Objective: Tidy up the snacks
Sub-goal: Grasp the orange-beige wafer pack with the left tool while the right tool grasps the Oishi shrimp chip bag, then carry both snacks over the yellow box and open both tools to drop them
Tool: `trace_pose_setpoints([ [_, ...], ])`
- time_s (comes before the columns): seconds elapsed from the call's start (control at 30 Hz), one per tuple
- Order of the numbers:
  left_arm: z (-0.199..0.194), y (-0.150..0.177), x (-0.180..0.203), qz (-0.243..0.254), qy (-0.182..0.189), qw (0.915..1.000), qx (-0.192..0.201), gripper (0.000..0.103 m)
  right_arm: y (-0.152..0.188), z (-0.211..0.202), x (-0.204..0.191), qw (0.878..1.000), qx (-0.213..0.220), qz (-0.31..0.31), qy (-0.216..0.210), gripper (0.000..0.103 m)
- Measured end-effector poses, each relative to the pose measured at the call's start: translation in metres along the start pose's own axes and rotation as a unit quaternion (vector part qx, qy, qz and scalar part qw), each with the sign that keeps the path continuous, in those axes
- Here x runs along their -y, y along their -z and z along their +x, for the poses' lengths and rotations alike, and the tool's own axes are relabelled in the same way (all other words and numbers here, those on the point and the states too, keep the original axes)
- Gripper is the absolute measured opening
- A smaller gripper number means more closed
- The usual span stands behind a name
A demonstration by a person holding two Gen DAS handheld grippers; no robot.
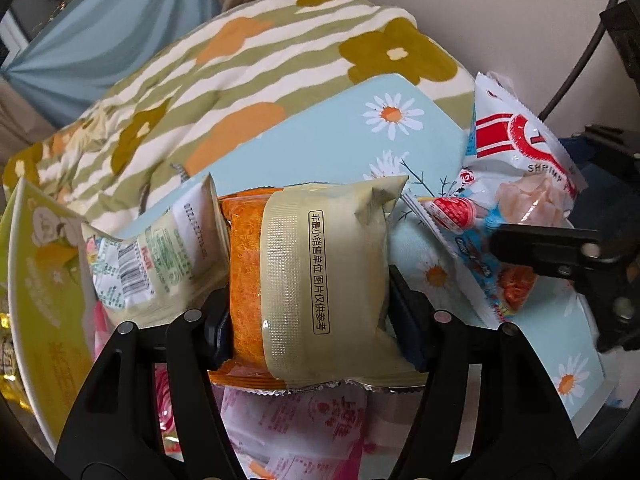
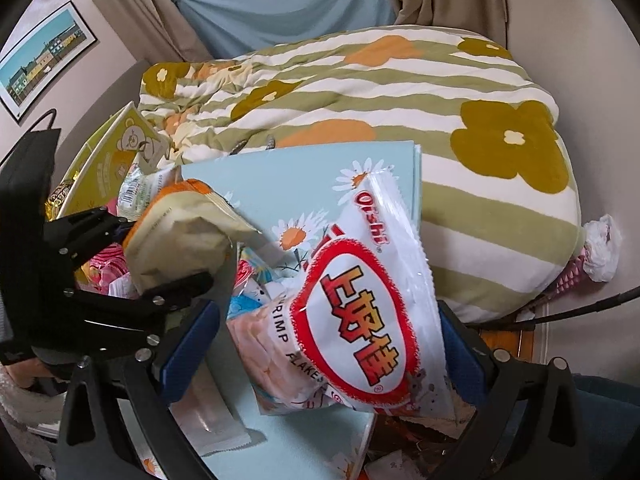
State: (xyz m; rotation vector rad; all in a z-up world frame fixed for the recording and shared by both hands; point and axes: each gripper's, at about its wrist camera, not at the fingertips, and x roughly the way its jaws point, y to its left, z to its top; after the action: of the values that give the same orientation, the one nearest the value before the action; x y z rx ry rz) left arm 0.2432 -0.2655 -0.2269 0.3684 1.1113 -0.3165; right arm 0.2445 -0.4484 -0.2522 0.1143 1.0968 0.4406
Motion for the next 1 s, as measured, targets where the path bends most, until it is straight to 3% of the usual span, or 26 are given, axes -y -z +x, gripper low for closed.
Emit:
trace_pose_setpoints([
  [0.2, -0.016, 0.006, 0.002, -0.008, 0.003, 0.9999, 0.009, 0.064, 0.002, 0.002, -0.008, 1.000, -0.004, -0.020, 0.006, 0.076],
  [0.47, -0.045, 0.008, 0.000, -0.025, 0.010, 0.9990, 0.035, 0.064, 0.002, -0.011, -0.023, 0.999, 0.004, -0.031, 0.011, 0.063],
  [0.77, -0.098, 0.009, -0.022, -0.061, 0.018, 0.9949, 0.079, 0.064, -0.007, -0.051, -0.042, 0.999, 0.026, -0.028, 0.017, 0.062],
  [1.0, -0.148, 0.016, -0.072, -0.100, -0.005, 0.9886, 0.113, 0.064, -0.028, -0.080, -0.076, 0.998, 0.056, -0.024, 0.000, 0.062],
])
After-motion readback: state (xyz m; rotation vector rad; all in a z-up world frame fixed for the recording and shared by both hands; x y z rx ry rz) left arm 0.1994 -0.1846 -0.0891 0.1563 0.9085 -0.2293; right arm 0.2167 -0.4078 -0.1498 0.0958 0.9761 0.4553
